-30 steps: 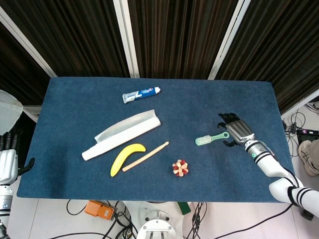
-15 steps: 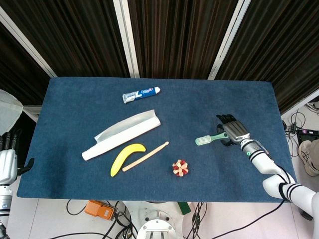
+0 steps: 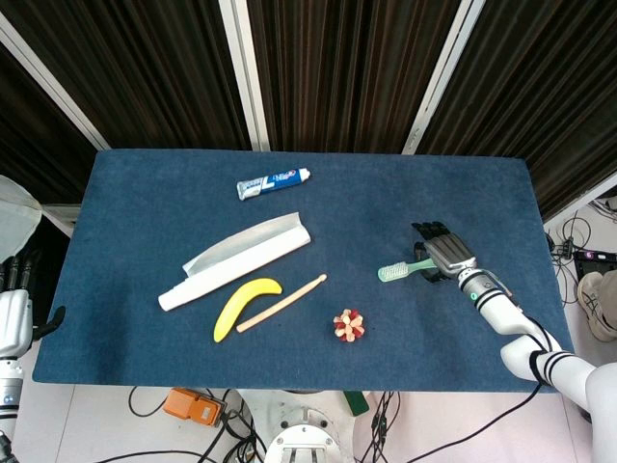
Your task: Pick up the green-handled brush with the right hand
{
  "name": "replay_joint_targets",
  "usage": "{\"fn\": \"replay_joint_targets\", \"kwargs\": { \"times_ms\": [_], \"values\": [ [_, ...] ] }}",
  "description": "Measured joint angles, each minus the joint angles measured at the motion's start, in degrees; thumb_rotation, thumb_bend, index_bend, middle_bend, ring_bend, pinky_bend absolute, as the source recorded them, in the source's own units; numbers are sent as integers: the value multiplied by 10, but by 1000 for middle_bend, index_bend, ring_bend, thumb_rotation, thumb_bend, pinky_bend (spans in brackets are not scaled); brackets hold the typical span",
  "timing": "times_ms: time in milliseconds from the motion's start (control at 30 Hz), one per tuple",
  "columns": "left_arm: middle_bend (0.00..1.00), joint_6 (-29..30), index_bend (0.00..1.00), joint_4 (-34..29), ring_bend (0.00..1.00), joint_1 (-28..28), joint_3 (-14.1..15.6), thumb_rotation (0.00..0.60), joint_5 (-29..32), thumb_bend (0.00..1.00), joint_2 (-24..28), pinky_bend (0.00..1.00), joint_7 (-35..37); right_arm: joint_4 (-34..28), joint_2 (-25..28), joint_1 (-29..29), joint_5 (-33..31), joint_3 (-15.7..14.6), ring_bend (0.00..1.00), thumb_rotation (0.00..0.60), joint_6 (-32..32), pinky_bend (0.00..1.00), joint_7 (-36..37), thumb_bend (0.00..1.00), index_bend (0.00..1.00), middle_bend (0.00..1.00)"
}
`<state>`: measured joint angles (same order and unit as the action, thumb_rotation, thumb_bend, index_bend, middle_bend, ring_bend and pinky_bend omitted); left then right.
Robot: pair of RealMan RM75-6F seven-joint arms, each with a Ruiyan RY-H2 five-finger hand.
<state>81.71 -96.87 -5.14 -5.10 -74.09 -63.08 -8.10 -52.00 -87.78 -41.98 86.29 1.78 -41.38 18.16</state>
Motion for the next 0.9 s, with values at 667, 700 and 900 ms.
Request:
{"fn": "replay_joint_targets", "kwargs": {
  "times_ms": [667, 700, 900],
  "values": [
    [0, -4, 0, -5, 0, 1, 0, 600, 7, 249, 3, 47, -3, 15, -13, -8, 3, -11, 0, 600, -8, 0, 8, 582, 618, 74],
    [0, -4, 0, -5, 0, 1, 0, 600, 7, 249, 3, 47, -3, 15, -13, -8, 3, -12, 0, 600, -9, 0, 7, 591, 630, 74],
    [0, -4, 0, -6, 0, 1, 0, 600, 8, 249, 3, 47, -2, 17, -13, -9, 2, -13, 0, 600, -9, 0, 0, 602, 682, 74]
  ]
}}
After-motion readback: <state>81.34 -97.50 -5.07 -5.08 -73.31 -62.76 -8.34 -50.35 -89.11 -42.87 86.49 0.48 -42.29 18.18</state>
